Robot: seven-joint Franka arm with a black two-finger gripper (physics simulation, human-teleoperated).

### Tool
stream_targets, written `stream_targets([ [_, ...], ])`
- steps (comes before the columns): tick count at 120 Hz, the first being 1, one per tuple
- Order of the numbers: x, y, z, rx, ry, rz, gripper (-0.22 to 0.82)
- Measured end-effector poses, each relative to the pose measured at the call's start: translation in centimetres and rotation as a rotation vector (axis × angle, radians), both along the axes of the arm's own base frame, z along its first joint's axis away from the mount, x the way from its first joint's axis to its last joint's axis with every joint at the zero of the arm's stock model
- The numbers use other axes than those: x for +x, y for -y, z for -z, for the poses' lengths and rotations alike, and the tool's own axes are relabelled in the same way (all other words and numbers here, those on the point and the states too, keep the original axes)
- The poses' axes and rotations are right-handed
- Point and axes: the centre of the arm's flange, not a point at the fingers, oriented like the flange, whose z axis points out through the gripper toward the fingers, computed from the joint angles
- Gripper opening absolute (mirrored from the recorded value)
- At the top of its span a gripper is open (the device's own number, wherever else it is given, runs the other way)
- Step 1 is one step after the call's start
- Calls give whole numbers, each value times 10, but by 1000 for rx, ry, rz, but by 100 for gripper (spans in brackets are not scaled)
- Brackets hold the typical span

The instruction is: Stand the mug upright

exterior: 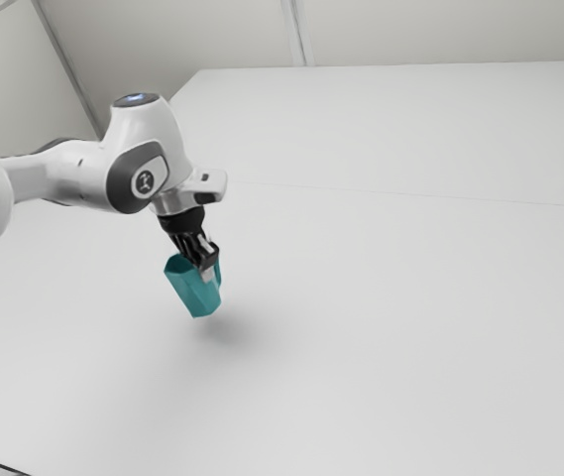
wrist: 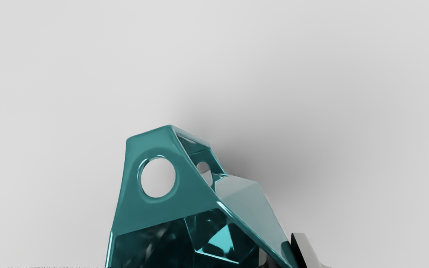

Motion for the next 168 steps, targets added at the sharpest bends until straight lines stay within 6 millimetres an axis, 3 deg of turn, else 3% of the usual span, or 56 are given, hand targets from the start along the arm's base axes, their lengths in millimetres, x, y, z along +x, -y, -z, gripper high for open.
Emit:
stream_targets([
  [38, -6, -5, 51, 19, 2, -137, -18],
  [58, -5, -6, 56, 19, 21, -195, -18],
  [86, -4, -5, 46, 10, 45, -252, 29],
  [100, -5, 3, 15, 1, 86, -266, 42],
  [112, 5, 15, -23, -22, 110, -271, 49],
  [128, 45, 12, -62, -63, 89, -298, 54],
  [141, 69, 3, -113, -77, 102, -307, 57],
  [151, 72, -9, -141, -73, 97, -320, 58],
  [168, 65, -17, -164, -61, 66, -325, 59],
])
